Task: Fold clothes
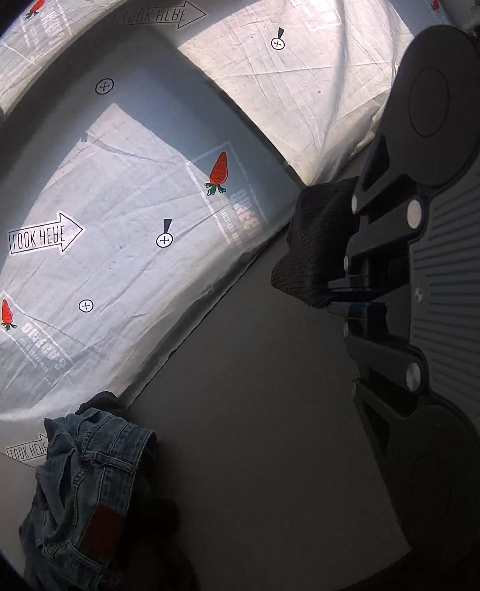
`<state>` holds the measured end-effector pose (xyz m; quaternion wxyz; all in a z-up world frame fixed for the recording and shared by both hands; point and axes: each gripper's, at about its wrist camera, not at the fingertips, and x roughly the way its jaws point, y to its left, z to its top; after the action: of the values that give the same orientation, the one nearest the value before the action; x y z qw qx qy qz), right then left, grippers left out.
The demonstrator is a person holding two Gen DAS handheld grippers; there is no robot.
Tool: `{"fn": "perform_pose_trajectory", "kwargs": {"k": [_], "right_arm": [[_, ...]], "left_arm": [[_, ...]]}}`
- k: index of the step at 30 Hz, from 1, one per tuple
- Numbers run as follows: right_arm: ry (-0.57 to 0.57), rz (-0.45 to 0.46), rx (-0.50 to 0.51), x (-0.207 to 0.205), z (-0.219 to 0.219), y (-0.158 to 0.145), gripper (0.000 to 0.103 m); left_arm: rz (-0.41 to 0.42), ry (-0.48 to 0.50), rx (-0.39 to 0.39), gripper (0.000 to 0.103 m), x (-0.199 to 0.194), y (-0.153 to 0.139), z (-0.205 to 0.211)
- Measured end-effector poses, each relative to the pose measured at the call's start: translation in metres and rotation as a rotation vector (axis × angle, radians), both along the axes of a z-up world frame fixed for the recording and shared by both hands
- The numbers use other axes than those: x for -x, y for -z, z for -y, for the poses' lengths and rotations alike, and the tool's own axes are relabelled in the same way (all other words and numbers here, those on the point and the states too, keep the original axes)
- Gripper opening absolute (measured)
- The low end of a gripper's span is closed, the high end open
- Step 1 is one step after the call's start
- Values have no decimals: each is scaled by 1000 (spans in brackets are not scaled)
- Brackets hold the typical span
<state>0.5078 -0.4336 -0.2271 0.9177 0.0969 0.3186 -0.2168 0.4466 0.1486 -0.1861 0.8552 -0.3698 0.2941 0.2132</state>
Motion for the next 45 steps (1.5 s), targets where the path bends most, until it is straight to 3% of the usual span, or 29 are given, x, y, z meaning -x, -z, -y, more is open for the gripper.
{"fn": "perform_pose_trajectory", "kwargs": {"k": [2,4,10,14,18,21,23,26,28,30,33,35,38,41,45], "right_arm": [[0,0,0,0,0,0,103],[0,0,0,0,0,0,103],[1,1,0,1,0,0,103],[2,2,0,1,0,0,103],[2,2,0,1,-1,0,103],[2,1,1,1,-1,0,103],[3,1,2,1,-1,1,103],[3,2,2,1,-1,1,103],[3,1,3,1,-1,1,103],[3,1,4,0,-1,1,103],[3,1,4,0,-1,1,103],[3,1,4,0,0,1,103],[3,1,4,0,0,1,103],[3,2,4,0,0,1,103],[4,2,4,0,0,1,103]], "left_arm": [[-117,-45,45,6,27,27,-13],[-171,-55,36,4,45,37,-17],[-108,-41,15,16,54,23,-30],[-110,9,-30,20,24,17,-38],[-146,103,-97,30,-22,18,-40],[-172,168,-78,39,-59,25,-41],[-180,203,-80,39,-73,30,-40],[-207,252,-150,41,-89,35,-32],[-214,287,-213,49,-98,36,-24],[-213,301,-263,47,-101,37,-17],[-195,299,-282,3,-99,39,-15],[-182,235,-288,1,-90,28,-22],[-139,136,-362,1,-66,-2,-33],[-125,-24,-409,1,-31,-26,-55],[-198,-148,-336,2,4,-11,-88]]}}
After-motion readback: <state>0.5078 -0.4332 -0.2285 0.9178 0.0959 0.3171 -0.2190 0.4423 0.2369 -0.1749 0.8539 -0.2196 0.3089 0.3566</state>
